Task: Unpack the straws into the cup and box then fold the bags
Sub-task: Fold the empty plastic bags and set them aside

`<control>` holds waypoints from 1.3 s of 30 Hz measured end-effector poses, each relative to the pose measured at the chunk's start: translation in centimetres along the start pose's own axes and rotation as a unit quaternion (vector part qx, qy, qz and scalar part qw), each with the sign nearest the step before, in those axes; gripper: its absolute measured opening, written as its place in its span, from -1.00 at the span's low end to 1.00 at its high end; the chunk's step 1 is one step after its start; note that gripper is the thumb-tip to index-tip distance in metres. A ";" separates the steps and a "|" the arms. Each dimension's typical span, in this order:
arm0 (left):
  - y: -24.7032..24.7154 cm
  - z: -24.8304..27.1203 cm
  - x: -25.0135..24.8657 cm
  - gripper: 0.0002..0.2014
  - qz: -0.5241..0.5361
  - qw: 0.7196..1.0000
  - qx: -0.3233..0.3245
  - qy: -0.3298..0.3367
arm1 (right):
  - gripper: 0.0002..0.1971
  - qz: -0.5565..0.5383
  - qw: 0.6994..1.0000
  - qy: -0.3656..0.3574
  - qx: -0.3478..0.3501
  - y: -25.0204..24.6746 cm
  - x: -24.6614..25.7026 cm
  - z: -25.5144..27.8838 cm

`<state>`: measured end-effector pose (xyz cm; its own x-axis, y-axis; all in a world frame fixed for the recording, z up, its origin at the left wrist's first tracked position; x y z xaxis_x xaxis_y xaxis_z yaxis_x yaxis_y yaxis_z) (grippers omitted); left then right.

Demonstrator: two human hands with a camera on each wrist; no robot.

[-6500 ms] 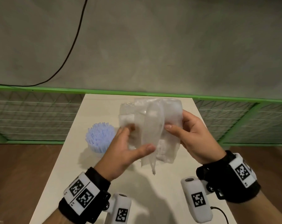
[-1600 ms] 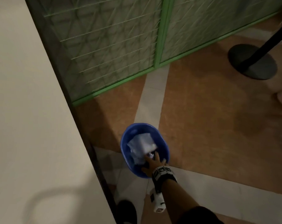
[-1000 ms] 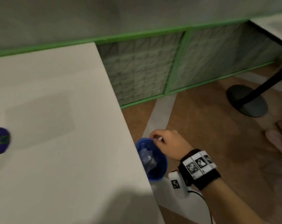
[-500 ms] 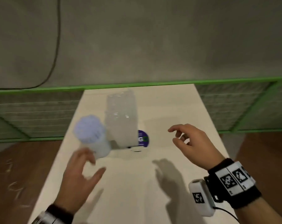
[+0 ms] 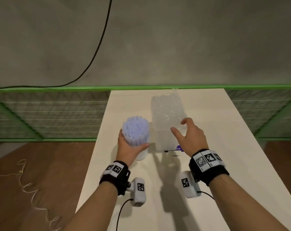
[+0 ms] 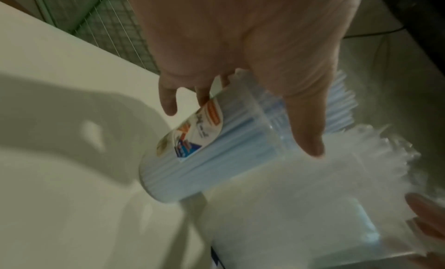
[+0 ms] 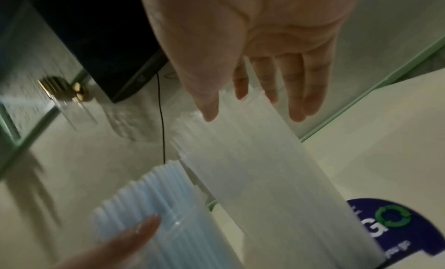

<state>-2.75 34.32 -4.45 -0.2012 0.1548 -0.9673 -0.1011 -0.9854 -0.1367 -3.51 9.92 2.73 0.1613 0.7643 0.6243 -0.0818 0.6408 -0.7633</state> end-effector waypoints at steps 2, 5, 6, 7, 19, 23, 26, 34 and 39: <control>0.3 -0.6 0.2 0.13 0.007 1.000 0.000 0.008 | -0.51 0.031 0.999 0.016 0.021 0.1 0.2 -0.6; 0.9 -0.9 0.3 0.09 0.010 1.000 0.007 0.014 | -0.50 0.041 0.999 0.016 0.027 -0.7 -0.4 -0.8; 1.1 -0.9 0.3 0.09 0.015 1.000 0.011 0.014 | -0.51 0.042 0.999 0.015 0.023 -1.2 -0.9 -0.7; 1.5 -1.0 0.4 0.10 0.019 1.000 0.014 0.015 | -0.52 0.044 0.999 0.016 0.018 -1.8 -1.5 -0.4; 8.0 -0.1 -0.3 0.17 -0.003 0.999 0.033 0.014 | -0.13 -0.188 0.978 0.051 -0.070 -7.5 -10.9 3.4; 8.8 0.1 -0.1 0.05 0.012 1.000 -0.005 0.021 | 0.08 -0.209 0.977 0.008 -0.042 -6.2 -10.9 2.0; 8.7 -0.5 -0.3 -0.02 0.014 0.999 0.004 0.031 | 0.07 -0.221 0.974 -0.002 -0.042 -5.6 -10.6 1.0; 8.5 -7.1 -2.2 -0.07 0.003 0.999 0.017 0.035 | 0.04 -0.209 0.978 -0.011 0.013 -6.1 -8.3 -5.7; 8.0 -13.9 -3.3 -0.06 -0.009 0.999 0.035 0.027 | 0.04 -0.201 0.979 -0.029 0.027 -6.2 -7.7 -12.9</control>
<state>10.61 24.95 -5.28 -0.1460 0.1670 -0.9751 -0.1733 -0.9747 -0.1410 8.48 -0.91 0.53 0.1356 0.4511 0.8821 -0.0754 0.8925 -0.4448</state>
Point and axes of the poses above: each hand's wrist, its own z-axis away from the middle knuckle, its own y-axis out of the palm, x = y × z, the point moved 4 cm from there along -z, towards the middle knuckle, and after that the axes turned 13 degrees about x, right-handed, at the moved point
